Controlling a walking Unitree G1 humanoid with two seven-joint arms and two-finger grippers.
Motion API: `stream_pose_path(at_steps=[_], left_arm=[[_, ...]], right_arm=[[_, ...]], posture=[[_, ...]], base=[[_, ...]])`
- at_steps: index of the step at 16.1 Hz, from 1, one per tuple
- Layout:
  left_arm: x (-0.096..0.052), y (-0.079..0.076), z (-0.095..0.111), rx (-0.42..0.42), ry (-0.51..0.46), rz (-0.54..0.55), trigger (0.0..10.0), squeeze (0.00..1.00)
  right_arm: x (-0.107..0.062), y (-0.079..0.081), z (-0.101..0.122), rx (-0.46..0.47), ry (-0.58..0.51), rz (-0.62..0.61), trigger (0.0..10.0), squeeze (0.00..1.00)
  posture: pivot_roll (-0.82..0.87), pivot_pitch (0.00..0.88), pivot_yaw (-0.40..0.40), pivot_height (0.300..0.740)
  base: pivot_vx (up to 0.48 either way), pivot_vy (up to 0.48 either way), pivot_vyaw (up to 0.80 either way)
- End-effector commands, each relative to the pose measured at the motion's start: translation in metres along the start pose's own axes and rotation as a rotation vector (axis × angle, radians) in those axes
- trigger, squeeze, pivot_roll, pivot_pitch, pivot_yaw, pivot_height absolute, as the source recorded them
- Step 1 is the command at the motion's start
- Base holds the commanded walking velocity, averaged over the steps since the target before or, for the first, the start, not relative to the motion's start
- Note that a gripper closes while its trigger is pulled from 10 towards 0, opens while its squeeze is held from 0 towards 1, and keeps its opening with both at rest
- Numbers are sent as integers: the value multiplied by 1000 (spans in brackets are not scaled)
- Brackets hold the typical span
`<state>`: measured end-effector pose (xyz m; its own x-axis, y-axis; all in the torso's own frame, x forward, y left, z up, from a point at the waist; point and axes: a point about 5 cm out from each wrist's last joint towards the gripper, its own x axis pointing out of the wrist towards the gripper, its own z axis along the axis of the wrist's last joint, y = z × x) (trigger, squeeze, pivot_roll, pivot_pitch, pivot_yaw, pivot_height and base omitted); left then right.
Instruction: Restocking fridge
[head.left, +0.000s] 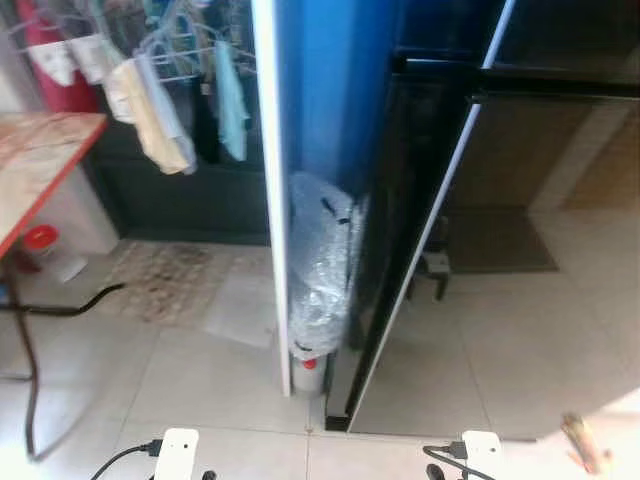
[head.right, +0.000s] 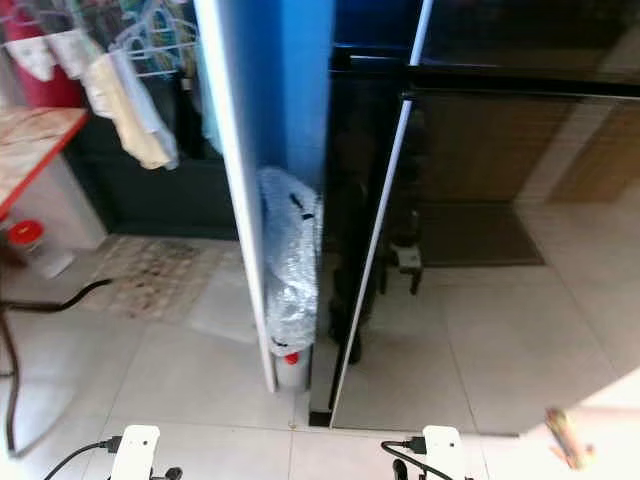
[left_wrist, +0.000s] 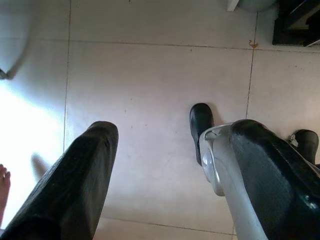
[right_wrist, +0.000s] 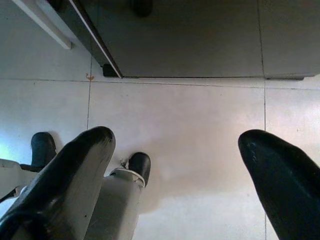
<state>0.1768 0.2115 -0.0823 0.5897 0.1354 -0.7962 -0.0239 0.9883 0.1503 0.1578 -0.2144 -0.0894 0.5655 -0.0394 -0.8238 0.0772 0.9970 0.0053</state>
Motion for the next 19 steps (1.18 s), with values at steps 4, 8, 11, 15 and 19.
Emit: stream_pose_path(at_steps=[4,8,11,15,19], left_arm=[[0,1,-3,3,13,2,10000,0],[0,1,-2,9,11,-3,10000,0],[0,0,0,9,8,-8,10000,0],[0,2,-1,3,8,-3,10000,0],[-1,-1,-4,4,12,-4,10000,0]], right_arm=[[0,-1,-1,-10,8,-7,10000,0],[-1,-1,-3,-13,12,-5,10000,0],[-1,-1,-4,-22,22,-3,10000,0],[-1,-2,-3,-29,28,1,10000,0],[0,-1,-3,-31,28,9,10000,0]], posture=[[-93,35,-40,740],[-94,22,-35,740],[-94,23,-38,740],[-94,34,-44,740],[-95,37,-43,740]], base=[[0,0,575],[0,0,800],[0,0,800],[0,0,800],[0,0,800]])
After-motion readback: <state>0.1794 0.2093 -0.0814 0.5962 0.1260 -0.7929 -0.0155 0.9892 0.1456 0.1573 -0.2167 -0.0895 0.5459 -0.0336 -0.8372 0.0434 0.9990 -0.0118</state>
